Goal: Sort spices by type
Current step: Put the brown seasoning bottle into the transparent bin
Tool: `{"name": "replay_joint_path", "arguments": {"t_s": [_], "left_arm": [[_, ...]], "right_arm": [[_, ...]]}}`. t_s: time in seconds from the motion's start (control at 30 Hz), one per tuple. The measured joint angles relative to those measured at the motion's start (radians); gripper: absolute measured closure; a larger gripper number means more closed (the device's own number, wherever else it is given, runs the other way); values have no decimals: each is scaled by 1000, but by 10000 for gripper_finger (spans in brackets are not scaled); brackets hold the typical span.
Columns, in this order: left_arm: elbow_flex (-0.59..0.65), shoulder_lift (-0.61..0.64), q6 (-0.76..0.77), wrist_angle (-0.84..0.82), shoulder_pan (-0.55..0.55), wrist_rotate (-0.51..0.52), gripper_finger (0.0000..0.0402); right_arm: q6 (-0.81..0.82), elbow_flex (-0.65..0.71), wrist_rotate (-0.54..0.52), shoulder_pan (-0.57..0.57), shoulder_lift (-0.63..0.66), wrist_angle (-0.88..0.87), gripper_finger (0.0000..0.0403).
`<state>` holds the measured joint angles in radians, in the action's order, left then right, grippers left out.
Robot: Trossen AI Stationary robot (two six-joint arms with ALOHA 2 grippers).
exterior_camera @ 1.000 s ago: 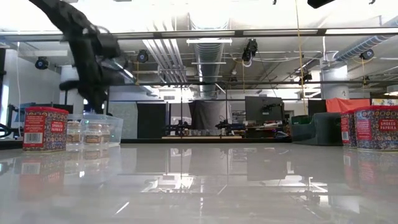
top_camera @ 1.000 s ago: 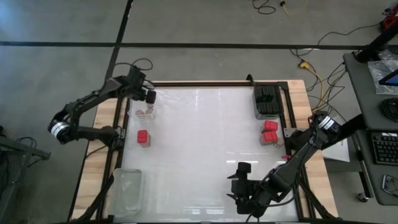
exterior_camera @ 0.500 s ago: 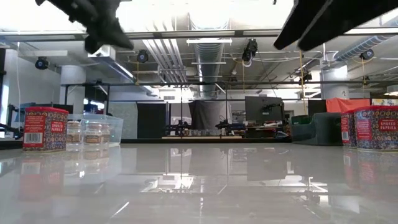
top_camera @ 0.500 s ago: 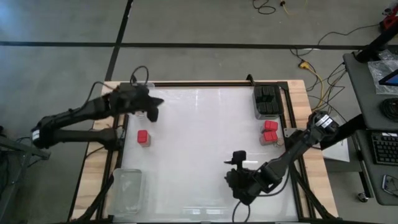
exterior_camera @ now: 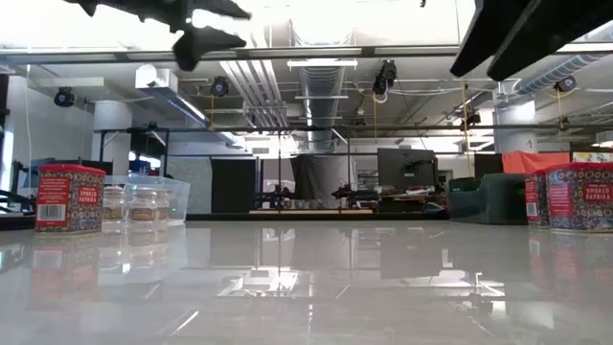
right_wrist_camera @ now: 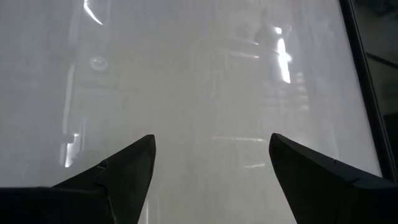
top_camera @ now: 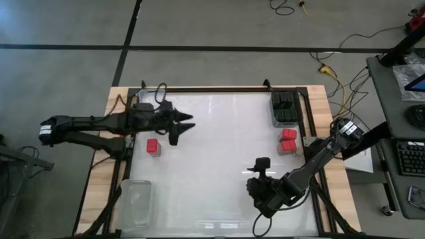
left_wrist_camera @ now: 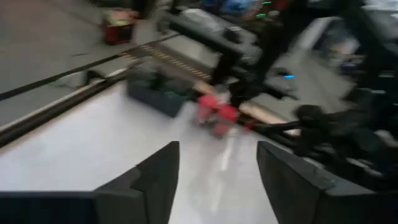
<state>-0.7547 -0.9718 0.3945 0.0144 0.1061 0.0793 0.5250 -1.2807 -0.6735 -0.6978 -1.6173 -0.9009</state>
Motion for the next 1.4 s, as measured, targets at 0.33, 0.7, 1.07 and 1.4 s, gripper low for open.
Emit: {"name": "replay_joint_path", "arguments": {"t_s": [0.33, 0.7, 1.07, 1.4], "left_arm": [[0, -218, -25, 497, -234, -1, 187], [0, -392, 37, 669, -334, 70, 189], [0, -514, 36, 835, -334, 72, 190], [0, -636, 10, 860, -321, 162, 190]], "right_arm": [[56, -2, 0, -89, 23, -14, 90], [224, -2, 1, -242, 23, -24, 112], [482, -55, 237, -271, 24, -345, 70], [606, -50, 384, -343, 26, -611, 41]]}}
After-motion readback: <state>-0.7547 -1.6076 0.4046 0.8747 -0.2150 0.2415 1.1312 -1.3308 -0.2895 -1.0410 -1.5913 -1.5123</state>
